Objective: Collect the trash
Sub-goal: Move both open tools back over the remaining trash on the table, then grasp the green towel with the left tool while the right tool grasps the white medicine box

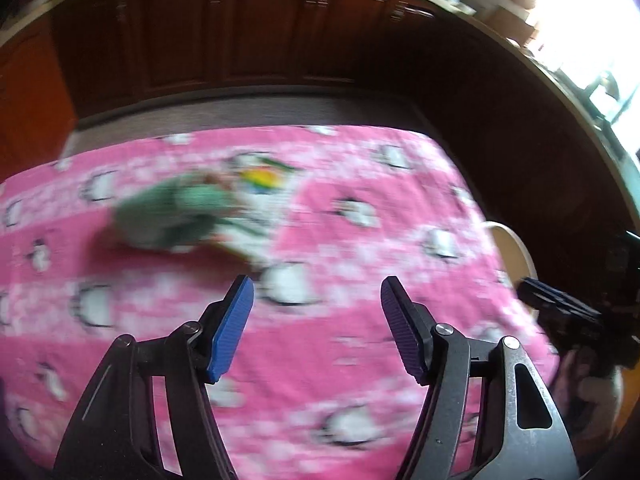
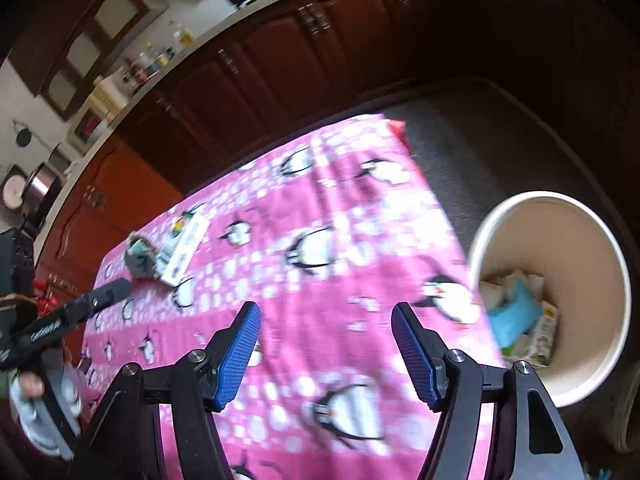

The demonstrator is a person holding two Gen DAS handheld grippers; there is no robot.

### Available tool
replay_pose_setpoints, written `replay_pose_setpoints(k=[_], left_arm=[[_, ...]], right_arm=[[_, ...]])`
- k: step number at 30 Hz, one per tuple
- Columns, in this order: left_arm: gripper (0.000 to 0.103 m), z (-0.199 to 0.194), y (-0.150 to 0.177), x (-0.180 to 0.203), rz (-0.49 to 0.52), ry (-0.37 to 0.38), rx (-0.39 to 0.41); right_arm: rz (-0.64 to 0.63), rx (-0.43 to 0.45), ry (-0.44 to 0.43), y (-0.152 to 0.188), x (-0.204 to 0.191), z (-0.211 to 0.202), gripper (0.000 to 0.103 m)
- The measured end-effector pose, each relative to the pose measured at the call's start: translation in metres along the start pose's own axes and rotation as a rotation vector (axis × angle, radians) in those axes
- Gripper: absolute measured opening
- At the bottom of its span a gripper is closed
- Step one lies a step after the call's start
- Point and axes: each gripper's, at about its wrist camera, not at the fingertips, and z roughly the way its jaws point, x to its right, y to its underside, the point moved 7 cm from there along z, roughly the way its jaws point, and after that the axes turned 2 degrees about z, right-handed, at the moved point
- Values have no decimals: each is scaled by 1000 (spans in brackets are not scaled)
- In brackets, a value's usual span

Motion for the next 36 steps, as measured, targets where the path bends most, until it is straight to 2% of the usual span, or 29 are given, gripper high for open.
replay_pose_setpoints(k=[3,7,15,17,21,23,25,28,30,34,36], left_arm=[[65,-2,-3,-50,9,-64,10],[65,7,-8,-83,105,-110,1],[65,41,-33,-88,321,-100,-24],[65,54,-36,-84,354,-87,-49],[64,67,-41,-82,395,-130,-54],[46,65,-42,-85,347,-113,-38],[36,61,-42,-90,301,-112,-46],[29,51,-40,-104,203,-98,-58],[28,35,-38,-116,112,-80,-51],[28,3,-26,-133,-15,-67,-68],[28,-14,-9,-141,-92,-54,-93]], right_arm=[[-36,-25,-19,1,-21,12,67],[-72,-58,-34,2,-44,29,68],[-72,-101,-39,2,-56,52,68],[-64,-107,-37,1,-55,55,68],[-51,-119,-39,-1,-57,61,68],[-53,-124,-48,-3,-61,63,68],[-52,-130,-64,-5,-69,68,68],[-46,-144,-114,-9,-89,80,68],[-55,-152,-146,-13,-108,91,68],[-67,-175,-171,-25,-143,121,68],[-63,-181,-150,-34,-159,141,68]])
